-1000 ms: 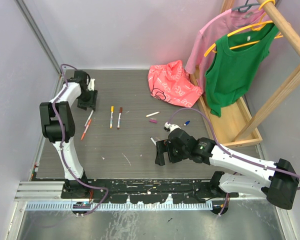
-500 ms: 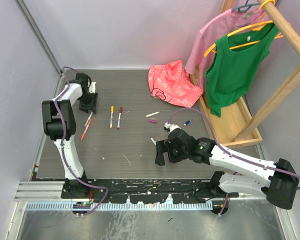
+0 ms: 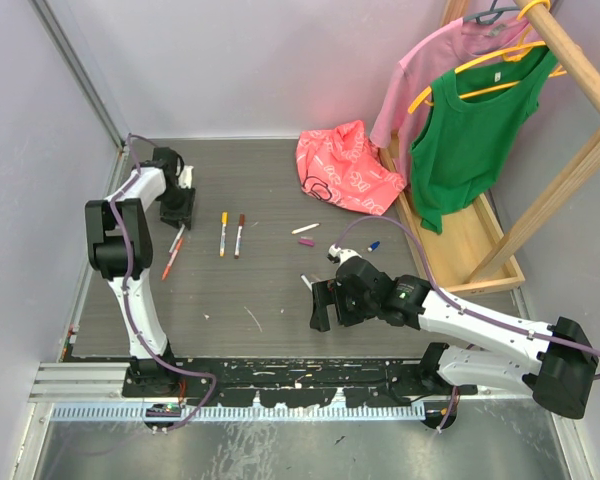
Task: Insert the pens into the pen caps
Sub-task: Pick up the pen from the center of the board.
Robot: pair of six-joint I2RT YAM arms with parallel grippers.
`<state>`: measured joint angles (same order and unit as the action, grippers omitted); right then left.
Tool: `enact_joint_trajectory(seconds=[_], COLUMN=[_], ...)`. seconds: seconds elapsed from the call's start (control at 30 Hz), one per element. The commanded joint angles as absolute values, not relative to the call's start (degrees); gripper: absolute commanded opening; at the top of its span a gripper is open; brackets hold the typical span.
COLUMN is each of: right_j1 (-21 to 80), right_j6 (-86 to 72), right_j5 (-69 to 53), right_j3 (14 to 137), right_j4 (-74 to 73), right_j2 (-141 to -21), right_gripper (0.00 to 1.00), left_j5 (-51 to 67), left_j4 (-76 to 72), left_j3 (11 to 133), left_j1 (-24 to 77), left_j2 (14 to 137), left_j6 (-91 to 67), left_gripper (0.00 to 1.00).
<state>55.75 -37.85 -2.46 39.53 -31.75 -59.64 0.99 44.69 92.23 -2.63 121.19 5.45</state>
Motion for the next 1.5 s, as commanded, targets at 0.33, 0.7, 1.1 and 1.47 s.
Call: enact_joint_trajectory(seconds=[0.33,0.7,1.1,1.47], right_j1=[55.7,55.7,55.7,55.7], right_j6=[-38.4,-39.4,-40.3,-41.2], right_j5=[-2.0,-0.2,0.4,7.8], right_j3=[40.8,40.5,40.4,41.4], right_j4=[-30.8,-30.5,-30.5,-31.0], right_j2=[-58.3,-54.6,-52.8,-46.4], right_gripper=[0.99,0.99,0.99,0.99], left_j5=[1.8,-0.5,-0.7,7.9], left_j4=[44.3,39.1,34.8,32.7], left_j3=[93.8,91.8,88.8,84.6], left_j1=[-2.8,-2.8,1.0,4.5], left_j2=[124.8,121.3,108.9,92.0], left_j6=[8.3,8.1,6.4,-3.1], left_gripper=[0.19,0.09,0.02,0.0])
